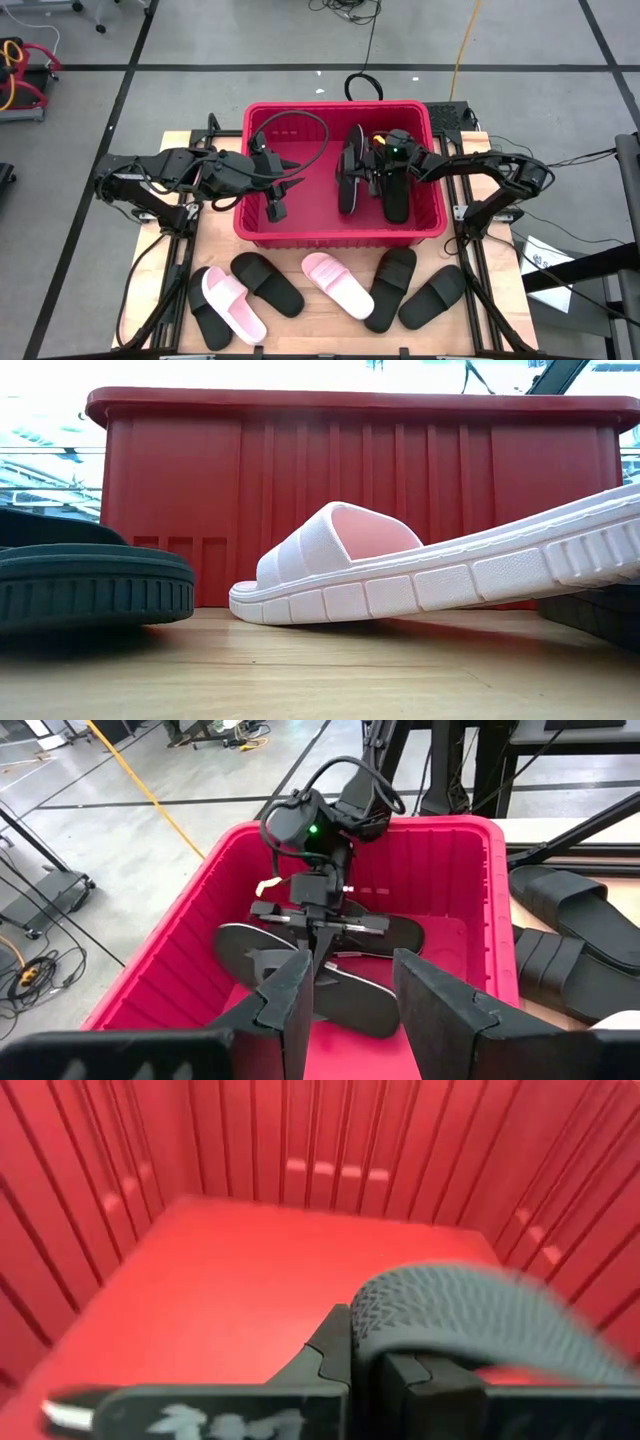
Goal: Pick and place slides into bin
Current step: Put the black slipper into the red bin
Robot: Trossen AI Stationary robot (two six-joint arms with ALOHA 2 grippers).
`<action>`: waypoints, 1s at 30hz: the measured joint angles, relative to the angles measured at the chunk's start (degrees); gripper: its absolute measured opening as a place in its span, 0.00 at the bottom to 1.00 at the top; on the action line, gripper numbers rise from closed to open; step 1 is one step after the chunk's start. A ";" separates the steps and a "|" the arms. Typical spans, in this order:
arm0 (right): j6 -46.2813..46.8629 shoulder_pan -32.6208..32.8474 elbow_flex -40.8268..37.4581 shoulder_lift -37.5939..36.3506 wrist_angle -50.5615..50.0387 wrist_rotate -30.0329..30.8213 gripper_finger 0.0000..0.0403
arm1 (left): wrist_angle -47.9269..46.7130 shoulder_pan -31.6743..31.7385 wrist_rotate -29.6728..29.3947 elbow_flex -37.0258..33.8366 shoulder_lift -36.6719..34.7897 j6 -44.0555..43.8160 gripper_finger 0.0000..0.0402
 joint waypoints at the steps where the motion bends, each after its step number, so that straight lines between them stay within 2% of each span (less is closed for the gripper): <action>1: -0.11 0.02 0.00 0.20 0.08 0.14 0.00 | 0.02 0.00 0.00 0.00 0.00 -0.07 0.35; 5: 0.39 -0.15 -0.47 0.33 -0.11 0.15 0.00 | 0.02 0.00 0.00 0.00 0.00 -0.12 0.35; 12: -3.80 -0.17 -0.42 0.60 -7.94 3.34 0.00 | -0.03 0.00 0.07 0.00 0.00 -0.32 0.35; 18: -5.02 -0.11 -0.42 0.59 -7.67 3.14 0.00 | -0.03 0.00 0.07 0.00 0.00 -0.17 0.35; 30: -5.42 -0.07 -0.42 0.59 -7.67 3.16 0.10 | -0.11 0.00 0.09 0.00 0.00 0.05 0.35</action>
